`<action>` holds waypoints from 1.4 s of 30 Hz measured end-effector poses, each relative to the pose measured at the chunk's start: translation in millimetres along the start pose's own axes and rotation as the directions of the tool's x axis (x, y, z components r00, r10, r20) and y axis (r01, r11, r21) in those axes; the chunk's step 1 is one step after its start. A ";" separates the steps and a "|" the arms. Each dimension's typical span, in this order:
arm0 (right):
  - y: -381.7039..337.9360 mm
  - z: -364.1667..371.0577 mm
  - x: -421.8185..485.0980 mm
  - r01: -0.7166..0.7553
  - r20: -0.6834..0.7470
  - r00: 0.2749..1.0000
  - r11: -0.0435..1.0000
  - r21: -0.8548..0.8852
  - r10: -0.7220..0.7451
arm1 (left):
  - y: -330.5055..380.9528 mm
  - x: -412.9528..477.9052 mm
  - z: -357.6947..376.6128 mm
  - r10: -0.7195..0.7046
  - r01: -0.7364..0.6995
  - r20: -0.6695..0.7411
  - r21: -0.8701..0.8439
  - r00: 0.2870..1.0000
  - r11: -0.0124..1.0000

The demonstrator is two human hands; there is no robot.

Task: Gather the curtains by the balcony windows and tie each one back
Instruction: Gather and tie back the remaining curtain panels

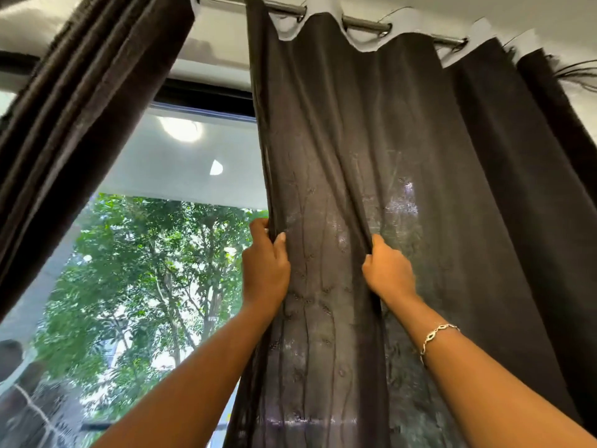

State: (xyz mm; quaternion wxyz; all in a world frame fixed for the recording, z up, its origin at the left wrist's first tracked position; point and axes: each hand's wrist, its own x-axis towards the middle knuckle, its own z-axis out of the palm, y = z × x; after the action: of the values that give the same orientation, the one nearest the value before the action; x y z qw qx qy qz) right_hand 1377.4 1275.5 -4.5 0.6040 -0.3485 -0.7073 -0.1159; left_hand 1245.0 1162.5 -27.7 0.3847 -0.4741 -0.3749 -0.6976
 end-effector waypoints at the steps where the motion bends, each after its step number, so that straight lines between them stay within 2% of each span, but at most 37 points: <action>1: 8.4 -2.6 3.5 0.003 0.000 1.000 1.000 -0.006 -0.003 | 4.4 -1.6 8.4 0.017 -0.017 -0.017 0.008 1.000 1.000; 6: 52.2 -20.7 20.8 0.004 -0.021 1.000 1.000 -0.002 -0.004 | 28.6 -14.3 64.3 0.041 -0.041 -0.013 -0.020 0.999 0.999; 11: 107.7 -40.3 42.0 -0.119 0.044 0.992 0.992 0.029 0.118 | 56.9 -32.9 128.6 0.024 -0.017 0.094 -0.077 0.995 0.997; 15: 155.3 -56.2 51.4 -0.169 -0.002 0.985 0.983 0.073 0.170 | 81.1 -50.9 181.3 0.018 -0.004 0.198 -0.073 0.980 0.997; 21: 213.6 -90.1 71.3 -0.196 -0.036 0.978 0.967 0.161 0.204 | 102.0 -68.5 232.2 0.006 0.025 0.282 -0.104 0.959 0.994; 26: 244.2 -101.7 67.2 -0.208 -0.094 0.973 0.977 0.054 0.212 | 90.4 -73.7 238.9 -0.039 0.067 0.265 -0.098 0.963 0.993; 31: 221.4 -72.4 36.3 -0.075 -0.156 0.987 0.977 -0.201 0.043 | 61.8 -76.0 219.5 -0.087 0.101 0.212 -0.057 0.973 0.993; 33: 201.9 -58.5 23.8 -0.005 -0.155 0.987 0.969 -0.246 -0.035 | 50.9 -75.4 207.1 -0.090 0.101 0.197 -0.046 0.976 0.994; 38: 137.6 -21.6 3.9 0.102 -0.154 0.979 0.979 -0.175 -0.130 | 27.6 -65.1 167.2 -0.087 0.086 0.197 0.015 0.977 0.996; 42: 87.7 -6.0 -8.0 0.134 -0.176 0.974 0.989 -0.058 -0.142 | 19.4 -53.7 133.6 -0.089 0.082 0.193 0.042 0.977 0.996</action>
State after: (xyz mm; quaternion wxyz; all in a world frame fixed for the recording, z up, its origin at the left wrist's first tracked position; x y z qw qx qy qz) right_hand 1437.8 1333.2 -33.1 0.6476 -0.3003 -0.6697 -0.2048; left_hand 1325.9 1282.6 -39.6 0.3238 -0.5170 -0.4426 -0.6572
